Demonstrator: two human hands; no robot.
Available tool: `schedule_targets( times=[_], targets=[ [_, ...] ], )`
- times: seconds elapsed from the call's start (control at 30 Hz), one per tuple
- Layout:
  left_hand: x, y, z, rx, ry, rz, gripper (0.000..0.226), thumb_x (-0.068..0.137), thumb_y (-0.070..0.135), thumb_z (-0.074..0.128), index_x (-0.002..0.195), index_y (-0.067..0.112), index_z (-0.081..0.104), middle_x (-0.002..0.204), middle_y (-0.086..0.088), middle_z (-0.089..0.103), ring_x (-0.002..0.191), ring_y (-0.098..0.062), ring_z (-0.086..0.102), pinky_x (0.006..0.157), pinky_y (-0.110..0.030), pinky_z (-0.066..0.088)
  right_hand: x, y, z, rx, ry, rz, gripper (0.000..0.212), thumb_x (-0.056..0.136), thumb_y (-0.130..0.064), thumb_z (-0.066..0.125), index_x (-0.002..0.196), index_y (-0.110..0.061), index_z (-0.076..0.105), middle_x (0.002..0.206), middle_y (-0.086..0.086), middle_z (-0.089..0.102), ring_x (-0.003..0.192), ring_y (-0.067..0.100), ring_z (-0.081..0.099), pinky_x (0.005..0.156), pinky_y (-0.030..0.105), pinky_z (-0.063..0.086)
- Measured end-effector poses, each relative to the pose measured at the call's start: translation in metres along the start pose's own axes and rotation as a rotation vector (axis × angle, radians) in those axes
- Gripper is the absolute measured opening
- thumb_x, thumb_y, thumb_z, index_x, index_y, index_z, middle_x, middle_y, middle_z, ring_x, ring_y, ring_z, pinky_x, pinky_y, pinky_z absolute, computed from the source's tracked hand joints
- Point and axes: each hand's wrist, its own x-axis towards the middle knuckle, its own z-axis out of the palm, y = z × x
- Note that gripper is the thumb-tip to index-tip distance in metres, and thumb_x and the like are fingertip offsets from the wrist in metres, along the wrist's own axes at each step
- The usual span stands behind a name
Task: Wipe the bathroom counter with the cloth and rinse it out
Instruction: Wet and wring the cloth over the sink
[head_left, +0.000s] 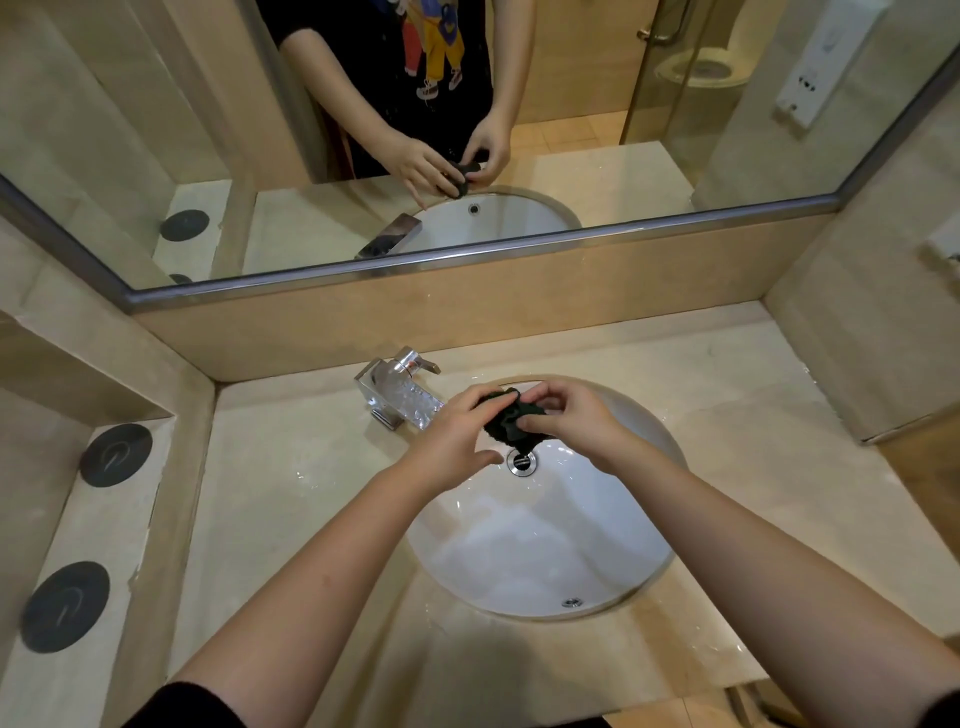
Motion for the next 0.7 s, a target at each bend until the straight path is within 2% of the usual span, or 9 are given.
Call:
schedule_targets(
  times=[0.07,0.13,0.2,0.27,0.33,0.43,0.57,0.7],
  targets=[
    [0.002,-0.004,0.001,0.096,0.1,0.057,0.059,0.069,0.009,0.076,0.126,0.016,0.06,0.117,-0.003,0.059,0.107,-0.021,0.057,0.093,-0.033,0.04,0.001,-0.001,0.0,0.004,-0.065,0.029,0.024,0.076,0.001,0.075,0.092,-0.011,0.062,0.096,0.015,0.067,0.089,0.026,0.067,0.09,0.04,0.054],
    [0.005,-0.005,-0.006,0.153,0.181,0.069,0.039,0.07,0.009,0.071,0.108,0.018,0.07,0.102,0.001,0.065,0.091,-0.02,0.063,0.089,-0.034,0.036,0.0,-0.003,-0.001,-0.005,-0.128,0.036,0.022,0.077,0.0,0.075,0.093,-0.009,0.063,0.095,0.016,0.067,0.087,0.026,0.067,0.089,0.039,0.054],
    [0.008,-0.007,-0.013,0.205,0.148,0.072,0.026,0.075,0.011,0.069,0.099,0.018,0.072,0.093,0.004,0.068,0.085,-0.017,0.063,0.088,-0.032,0.034,-0.001,-0.004,-0.001,-0.078,-0.162,0.023,0.022,0.075,0.0,0.075,0.091,-0.01,0.064,0.087,0.009,0.069,0.081,0.021,0.067,0.084,0.034,0.054],
    [0.009,-0.006,-0.015,0.202,0.053,0.006,0.019,0.079,0.012,0.068,0.097,0.018,0.073,0.088,0.004,0.07,0.083,-0.018,0.062,0.081,-0.026,0.035,-0.001,-0.006,0.001,-0.292,-0.14,-0.05,0.022,0.072,-0.002,0.076,0.086,-0.014,0.064,0.074,-0.001,0.067,0.069,0.013,0.064,0.071,0.026,0.052],
    [0.009,-0.004,-0.015,0.092,-0.016,-0.134,0.014,0.081,0.013,0.067,0.093,0.017,0.073,0.08,0.004,0.07,0.078,-0.017,0.063,0.073,-0.027,0.044,0.0,-0.006,0.005,-0.544,-0.105,-0.17,0.021,0.07,-0.004,0.074,0.08,-0.018,0.062,0.072,-0.005,0.065,0.067,0.013,0.06,0.061,0.026,0.048],
    [0.005,-0.001,-0.011,-0.246,-0.045,-0.362,0.01,0.081,0.01,0.068,0.089,0.011,0.074,0.073,-0.002,0.072,0.067,-0.015,0.067,0.071,-0.032,0.053,0.0,-0.001,0.008,-0.833,-0.062,-0.379,0.014,0.075,-0.002,0.064,0.082,-0.014,0.059,0.078,-0.002,0.061,0.074,0.021,0.055,0.063,0.036,0.046],
    [-0.002,0.002,-0.012,-0.667,-0.079,-0.546,0.01,0.084,0.003,0.069,0.091,0.008,0.072,0.081,-0.008,0.074,0.068,-0.018,0.071,0.076,-0.025,0.051,0.0,0.012,0.008,-0.974,0.038,-0.763,0.022,0.067,0.007,0.063,0.078,-0.01,0.055,0.075,0.003,0.055,0.071,0.026,0.051,0.05,0.034,0.042],
    [-0.006,0.001,-0.017,-0.815,-0.138,-0.595,0.009,0.083,0.002,0.069,0.091,0.006,0.07,0.078,-0.008,0.074,0.067,-0.021,0.07,0.083,-0.031,0.053,0.0,0.022,0.013,-1.012,0.117,-0.913,0.025,0.065,0.008,0.066,0.077,-0.011,0.056,0.073,0.002,0.055,0.071,0.02,0.044,0.044,0.029,0.04]
  ],
)
